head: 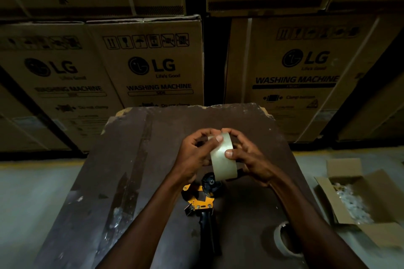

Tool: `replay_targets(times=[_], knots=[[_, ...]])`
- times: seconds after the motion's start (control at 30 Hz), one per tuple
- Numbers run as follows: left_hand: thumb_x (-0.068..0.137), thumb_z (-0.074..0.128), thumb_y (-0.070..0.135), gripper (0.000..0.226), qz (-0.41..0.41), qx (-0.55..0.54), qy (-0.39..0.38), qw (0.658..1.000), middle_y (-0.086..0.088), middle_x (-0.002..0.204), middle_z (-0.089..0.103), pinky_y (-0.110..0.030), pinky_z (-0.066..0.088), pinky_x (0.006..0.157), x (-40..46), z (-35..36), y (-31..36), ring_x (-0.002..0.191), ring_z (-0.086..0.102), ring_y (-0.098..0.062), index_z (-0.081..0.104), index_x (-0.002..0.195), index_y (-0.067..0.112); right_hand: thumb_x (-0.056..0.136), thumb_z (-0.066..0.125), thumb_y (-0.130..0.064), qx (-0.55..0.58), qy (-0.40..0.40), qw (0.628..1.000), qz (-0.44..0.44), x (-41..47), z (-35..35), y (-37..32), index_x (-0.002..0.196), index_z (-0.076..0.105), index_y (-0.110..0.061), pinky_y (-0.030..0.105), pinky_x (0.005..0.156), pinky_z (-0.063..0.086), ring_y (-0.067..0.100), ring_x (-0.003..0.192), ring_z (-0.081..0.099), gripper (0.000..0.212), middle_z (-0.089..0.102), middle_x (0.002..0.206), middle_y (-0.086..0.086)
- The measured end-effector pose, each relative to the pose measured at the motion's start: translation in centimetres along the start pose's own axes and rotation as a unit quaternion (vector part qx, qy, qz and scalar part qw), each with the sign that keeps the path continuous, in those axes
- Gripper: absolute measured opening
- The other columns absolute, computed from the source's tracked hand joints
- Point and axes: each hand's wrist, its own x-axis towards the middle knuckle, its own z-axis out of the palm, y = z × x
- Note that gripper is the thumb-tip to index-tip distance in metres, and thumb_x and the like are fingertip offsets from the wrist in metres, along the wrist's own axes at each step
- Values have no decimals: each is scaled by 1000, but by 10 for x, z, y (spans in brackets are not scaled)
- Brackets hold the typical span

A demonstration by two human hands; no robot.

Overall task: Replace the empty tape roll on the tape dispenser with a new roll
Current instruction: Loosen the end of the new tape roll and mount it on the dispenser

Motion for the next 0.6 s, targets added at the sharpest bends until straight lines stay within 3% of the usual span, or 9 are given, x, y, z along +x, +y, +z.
replay_targets(times=[0.07,0.17,0.27,0.43,0.6], knots=[[84,73,18,4,32,24,30,999,-5,98,65,-33,54,59,4,-2,2,82,65,-18,76,83,21,65,78,-40,-14,-2,1000,0,2,3,0,124,53,-52,69,82,54,33,117,61,66,61,130,2],[80,76,18,5,36,32,17,999,-5,109,62,-30,54,63,6,-7,4,89,67,-14,78,84,16,63,78,-40,-9,-3,1000,-4,3,3,1,124,53,-52,70,85,52,33,116,62,67,64,127,0],[77,76,19,14,37,22,-7,999,-3,110,65,-35,54,66,6,-12,6,90,67,-15,76,86,9,62,78,-41,-8,0,1000,-10,3,4,-3,125,53,-51,62,83,56,31,114,63,68,64,127,-2],[76,76,20,28,71,34,-2,997,-6,104,68,-35,57,76,10,-11,6,91,68,-19,74,90,-3,63,72,-63,-46,38,998,-7,8,10,-6,132,47,-46,49,77,61,25,111,64,76,58,132,-2],[74,78,26,30,77,59,18,995,-6,104,69,-37,55,81,14,-10,4,94,68,-20,75,89,0,63,69,-67,-57,29,998,26,9,9,-7,127,51,-40,43,80,59,24,106,66,71,63,122,1]])
